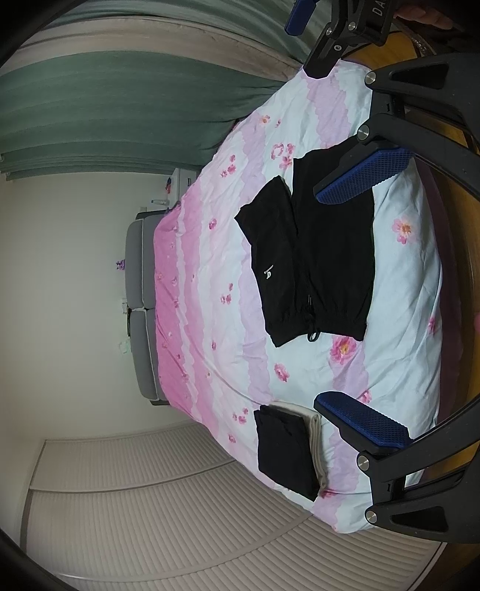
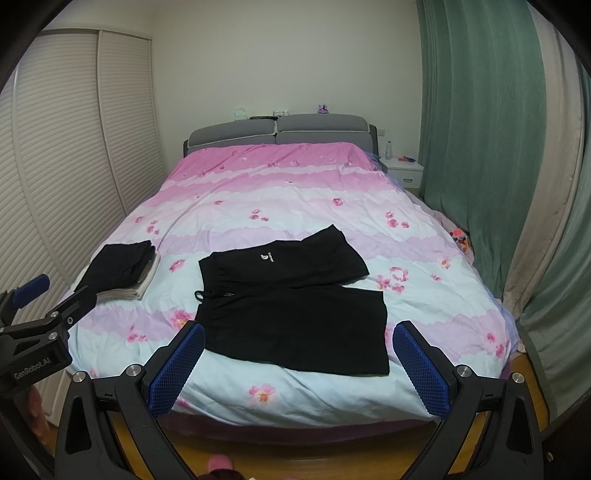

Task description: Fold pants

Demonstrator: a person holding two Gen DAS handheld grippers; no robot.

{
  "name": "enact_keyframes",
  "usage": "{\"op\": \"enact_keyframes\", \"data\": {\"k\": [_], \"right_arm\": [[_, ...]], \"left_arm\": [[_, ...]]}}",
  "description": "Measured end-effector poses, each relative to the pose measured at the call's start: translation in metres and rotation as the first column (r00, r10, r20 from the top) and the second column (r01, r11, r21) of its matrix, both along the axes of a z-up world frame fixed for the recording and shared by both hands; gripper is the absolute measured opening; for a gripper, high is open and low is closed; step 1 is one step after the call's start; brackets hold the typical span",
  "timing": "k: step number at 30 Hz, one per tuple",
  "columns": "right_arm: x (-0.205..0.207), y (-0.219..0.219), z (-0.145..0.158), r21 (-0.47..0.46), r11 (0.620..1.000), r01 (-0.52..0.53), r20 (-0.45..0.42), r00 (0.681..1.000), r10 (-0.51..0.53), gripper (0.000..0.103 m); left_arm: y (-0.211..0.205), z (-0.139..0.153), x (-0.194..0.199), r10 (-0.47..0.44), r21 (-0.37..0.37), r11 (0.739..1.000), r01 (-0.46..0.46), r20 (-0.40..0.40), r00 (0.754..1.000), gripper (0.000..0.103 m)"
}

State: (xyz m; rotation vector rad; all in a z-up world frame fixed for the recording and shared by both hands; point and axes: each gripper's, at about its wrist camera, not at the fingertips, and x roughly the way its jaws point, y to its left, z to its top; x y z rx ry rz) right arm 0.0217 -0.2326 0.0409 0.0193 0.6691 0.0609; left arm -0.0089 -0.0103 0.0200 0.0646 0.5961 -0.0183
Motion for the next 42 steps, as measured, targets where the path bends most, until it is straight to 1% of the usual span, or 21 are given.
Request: {"op": "enact_keyframes", "data": {"k": [12,23,26,30,33,36,39,40,41,42], "right_arm": [[-0.001,0.000,-0.002,-0.001,1.000,0.001,-0.001,1.000,-0.001,0.103],[0.010,0.002,-0.006,-0.004,1.000,-0.004,-0.025,1.000,0.004,0.103],[0.014,0.002,-0.009,-0.005,1.000,-0.008,-0.039,0.999,0.008,0.103],[0.023,0.002,-0.019,-0.010,1.000,-0.011,-0.069,0.998,0.011,0.103],[0.033,0.001,-0.036,-0.010,1.000,-0.003,-0.108,0.994,0.002,0.103],[0.046,0.002,-0.061,-0.004,1.000,0.002,-0.155,0.988,-0.002,0.103],[0.065,0.008,-0.093,0.003,1.000,0.006,-0.210,0.978,-0.006,0.103],[0.072,0.010,-0.104,0.002,1.000,0.011,-0.231,0.973,-0.010,0.103],[0.079,0.010,-0.114,0.009,1.000,0.014,-0.247,0.969,-0.011,0.103],[0.086,0.010,-0.124,0.023,1.000,0.015,-0.262,0.965,-0.008,0.103]], "left_arm": [[-0.001,0.000,0.002,0.006,-0.001,1.000,-0.006,-0.004,1.000,0.103],[0.003,-0.011,0.014,0.017,-0.006,1.000,-0.017,-0.035,0.999,0.103],[0.003,-0.018,0.021,0.025,-0.002,1.000,-0.025,-0.055,0.998,0.103],[0.009,-0.037,0.029,0.047,0.007,0.999,-0.047,-0.088,0.995,0.103],[0.018,-0.060,0.039,0.084,0.036,0.996,-0.080,-0.123,0.989,0.103],[0.027,-0.086,0.056,0.131,0.054,0.991,-0.124,-0.164,0.978,0.103],[0.032,-0.117,0.078,0.139,0.073,0.989,-0.127,-0.203,0.969,0.103],[0.033,-0.126,0.085,0.131,0.067,0.991,-0.119,-0.222,0.966,0.103],[0.036,-0.139,0.096,0.111,0.039,0.994,-0.105,-0.244,0.963,0.103],[0.037,-0.148,0.103,0.105,0.030,0.994,-0.101,-0.261,0.959,0.103]]}}
